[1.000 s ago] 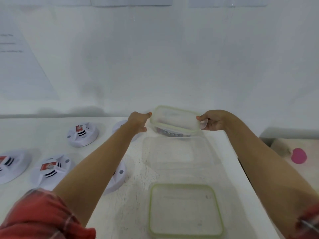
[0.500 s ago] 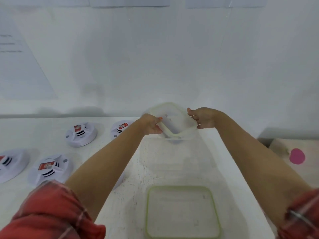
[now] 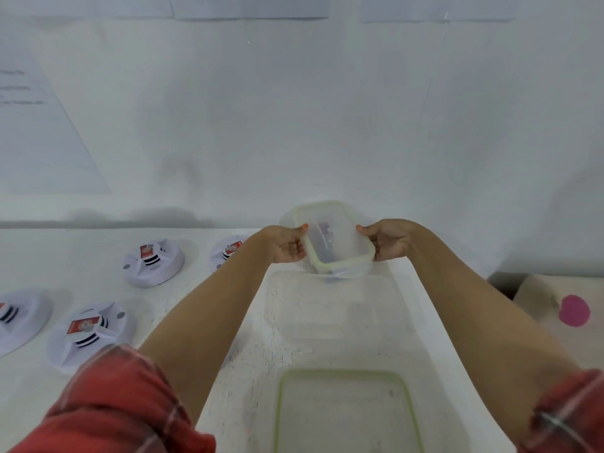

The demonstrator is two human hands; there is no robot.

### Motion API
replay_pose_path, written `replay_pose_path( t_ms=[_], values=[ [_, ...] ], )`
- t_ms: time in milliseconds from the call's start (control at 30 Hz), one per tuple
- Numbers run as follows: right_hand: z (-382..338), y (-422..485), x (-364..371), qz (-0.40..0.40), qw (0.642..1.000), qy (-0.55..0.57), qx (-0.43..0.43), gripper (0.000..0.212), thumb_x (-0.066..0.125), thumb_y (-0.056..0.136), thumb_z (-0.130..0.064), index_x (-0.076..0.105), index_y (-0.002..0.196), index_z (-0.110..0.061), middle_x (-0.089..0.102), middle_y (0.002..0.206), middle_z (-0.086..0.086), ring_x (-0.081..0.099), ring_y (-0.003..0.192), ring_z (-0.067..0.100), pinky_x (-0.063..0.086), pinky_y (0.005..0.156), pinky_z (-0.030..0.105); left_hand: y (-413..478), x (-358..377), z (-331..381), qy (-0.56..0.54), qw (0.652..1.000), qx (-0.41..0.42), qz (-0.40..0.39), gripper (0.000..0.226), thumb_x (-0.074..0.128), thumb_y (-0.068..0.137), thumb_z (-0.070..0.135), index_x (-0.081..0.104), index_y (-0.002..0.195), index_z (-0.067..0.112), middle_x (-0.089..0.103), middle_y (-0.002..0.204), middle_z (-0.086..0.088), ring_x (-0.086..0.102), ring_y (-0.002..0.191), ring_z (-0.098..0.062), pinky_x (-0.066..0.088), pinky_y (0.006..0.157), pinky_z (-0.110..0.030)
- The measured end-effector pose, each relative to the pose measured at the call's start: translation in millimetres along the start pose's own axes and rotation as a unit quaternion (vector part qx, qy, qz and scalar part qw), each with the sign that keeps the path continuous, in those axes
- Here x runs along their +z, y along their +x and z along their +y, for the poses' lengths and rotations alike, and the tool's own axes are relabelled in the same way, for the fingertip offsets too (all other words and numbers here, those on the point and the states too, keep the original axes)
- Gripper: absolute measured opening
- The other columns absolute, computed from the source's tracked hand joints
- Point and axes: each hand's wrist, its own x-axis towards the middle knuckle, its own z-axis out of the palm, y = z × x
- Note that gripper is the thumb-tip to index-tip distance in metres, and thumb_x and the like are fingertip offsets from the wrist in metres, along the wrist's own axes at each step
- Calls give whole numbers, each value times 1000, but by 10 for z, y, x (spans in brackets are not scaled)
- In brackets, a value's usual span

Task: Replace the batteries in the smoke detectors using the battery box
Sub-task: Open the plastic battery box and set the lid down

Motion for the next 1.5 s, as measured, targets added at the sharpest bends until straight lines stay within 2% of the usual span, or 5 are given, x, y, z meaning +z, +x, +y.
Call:
replay_pose_path(
  t_ms=[333,533,700,1167,1500],
  values=[
    [30,-36,30,-17,999,36,-4,14,50,93,-13,59,89,-4,58,88,5,56,84,18,36,107,32,5,21,44,57,997,44,11,12,56,92,11,56,84,2,60,88,-9,58,75,-19,47,85,-35],
    [-38,1,71,-7,1000,8,-5,11,52,92,-13,58,89,-5,58,88,4,57,80,15,55,67,26,-59,-13,39,50,997,49,13,12,54,93,7,55,83,-1,59,84,-9,58,73,-18,48,87,-40],
    [-115,39,32,41,999,-30,-10,5,57,89,-7,57,86,-2,57,91,7,55,78,18,37,107,30,-104,61,41,53,997,51,13,13,55,92,4,54,80,-1,58,82,-10,57,74,-19,46,97,-41],
    [-210,-231,-82,161,936,-287,-121,27,61,88,-7,58,114,-14,50,72,5,44,55,16,46,51,25,-178,42,133,189,964,113,149,74,66,86,32,28,142,1,38,142,-15,40,128,-34,41,97,-42],
    [-88,59,-13,216,911,-240,-257,35,63,88,-22,57,117,-3,53,102,8,50,86,18,40,60,18,-174,-105,89,116,985,92,91,7,49,94,0,51,88,-2,50,89,-14,54,78,-26,47,85,-40]
  ],
)
